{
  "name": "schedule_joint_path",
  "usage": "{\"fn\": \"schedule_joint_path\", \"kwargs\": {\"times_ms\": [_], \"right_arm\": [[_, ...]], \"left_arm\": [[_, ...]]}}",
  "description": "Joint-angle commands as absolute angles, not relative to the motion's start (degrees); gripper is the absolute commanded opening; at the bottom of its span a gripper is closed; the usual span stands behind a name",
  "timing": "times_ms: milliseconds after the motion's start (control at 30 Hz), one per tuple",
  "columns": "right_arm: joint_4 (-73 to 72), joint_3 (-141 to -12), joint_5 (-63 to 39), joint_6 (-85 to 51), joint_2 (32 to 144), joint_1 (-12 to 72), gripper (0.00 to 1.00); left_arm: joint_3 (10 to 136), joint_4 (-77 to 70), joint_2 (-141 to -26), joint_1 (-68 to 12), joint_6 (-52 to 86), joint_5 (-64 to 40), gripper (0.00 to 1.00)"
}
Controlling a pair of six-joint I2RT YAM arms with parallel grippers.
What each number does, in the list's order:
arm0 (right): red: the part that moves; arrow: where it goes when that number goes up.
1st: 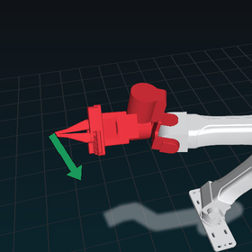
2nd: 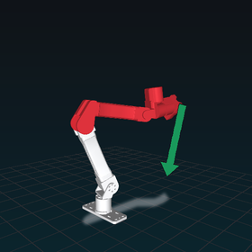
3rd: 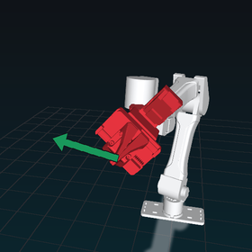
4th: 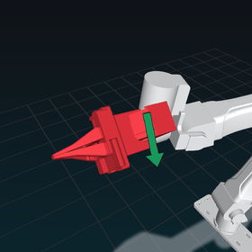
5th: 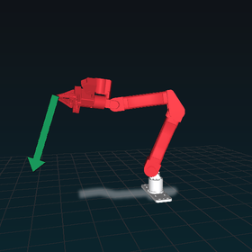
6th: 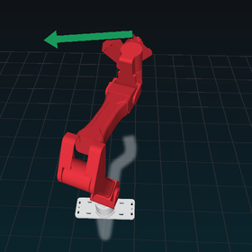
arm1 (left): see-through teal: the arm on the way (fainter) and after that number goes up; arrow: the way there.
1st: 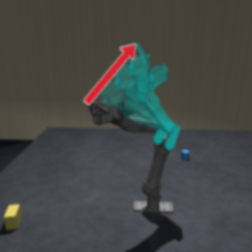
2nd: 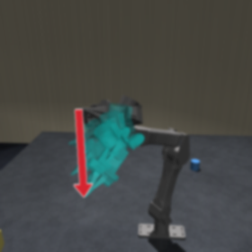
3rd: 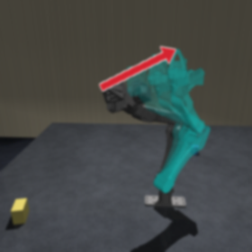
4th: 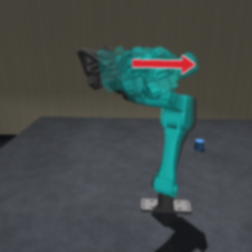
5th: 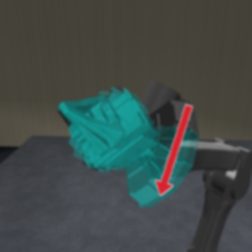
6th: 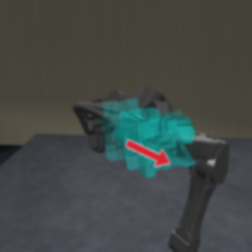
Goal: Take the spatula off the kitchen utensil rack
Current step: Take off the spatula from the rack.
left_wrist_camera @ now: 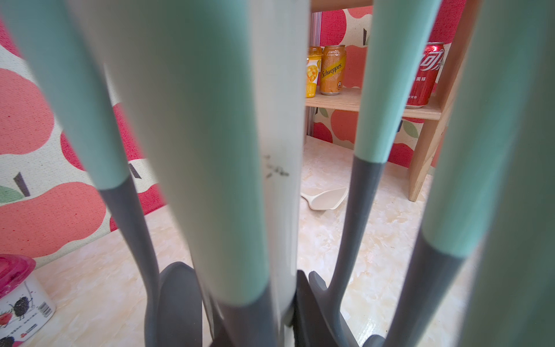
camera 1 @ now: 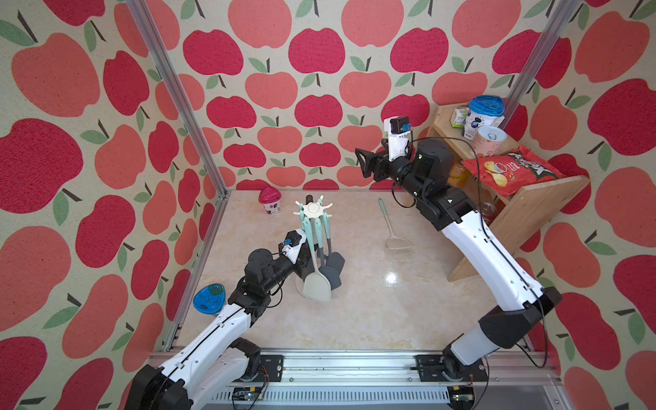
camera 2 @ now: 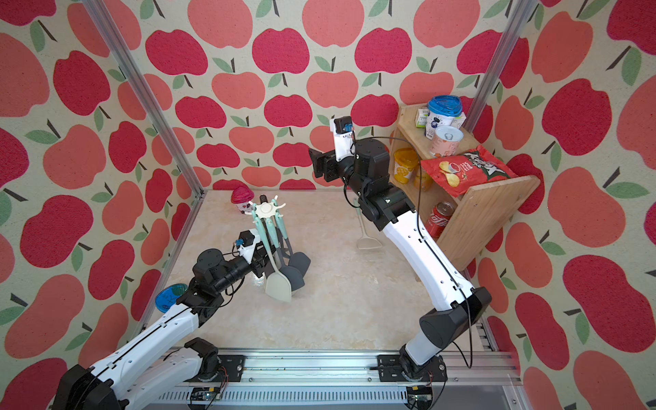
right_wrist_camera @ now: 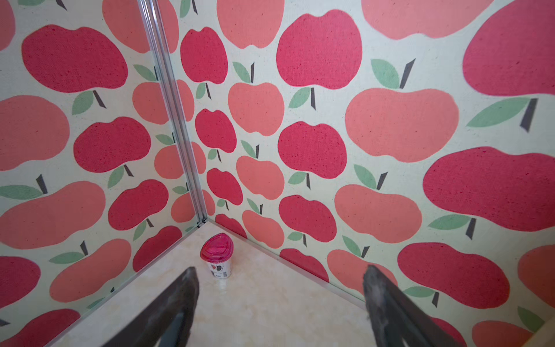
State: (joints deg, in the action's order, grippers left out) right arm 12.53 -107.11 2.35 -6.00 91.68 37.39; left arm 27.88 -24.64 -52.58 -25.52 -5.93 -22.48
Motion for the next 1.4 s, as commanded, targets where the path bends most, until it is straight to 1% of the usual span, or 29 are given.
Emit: {"fn": "schedule_joint_path", "kwargs": {"times_ms": [0, 100, 233, 400, 500, 533, 700, 867, 1067, 1367], "right_arm": [[11.0, -100.1, -3.4, -11.2, 87.5, 37.4, 0.83], [9.5, -91.8, -4.5, -11.7, 83.6, 37.4, 0.8], [9.7, -84.0, -7.9, -11.6, 79.0, 37.7, 0.77], [5.9, -72.8, -9.7, -8.1, 71.9, 40.5, 0.75], [5.2, -69.2, -10.9, -5.5, 70.6, 43.2, 0.6], [5.8, -68.7, -10.6, -4.4, 70.6, 44.3, 0.57], [-0.3, -62.3, -12.0, -5.6, 67.6, 46.3, 0.58], [-4.8, -59.4, -13.1, -5.9, 66.6, 48.6, 0.57], [-7.3, -59.2, -14.6, -6.1, 67.3, 49.7, 0.52], [-10.4, -59.8, -16.1, -6.1, 70.1, 50.3, 0.52]], "left_arm": [[27.3, -16.8, -54.9, -26.0, -9.7, -21.2, 0.0], [27.4, -16.5, -54.7, -26.0, -9.9, -21.2, 0.0], [28.0, -16.1, -55.5, -26.0, -10.2, -21.4, 0.0], [28.7, -15.7, -56.3, -26.1, -10.3, -21.7, 0.0], [29.0, -15.7, -57.0, -26.1, -10.4, -21.7, 0.0], [29.2, -15.5, -57.3, -26.1, -10.5, -21.8, 0.0], [29.8, -14.7, -57.6, -26.2, -10.6, -21.9, 0.0], [29.8, -14.8, -57.8, -26.2, -10.4, -21.9, 0.0], [29.5, -15.2, -58.2, -26.2, -10.0, -22.5, 0.0], [28.9, -15.4, -57.3, -26.2, -9.7, -22.3, 0.0]]}}
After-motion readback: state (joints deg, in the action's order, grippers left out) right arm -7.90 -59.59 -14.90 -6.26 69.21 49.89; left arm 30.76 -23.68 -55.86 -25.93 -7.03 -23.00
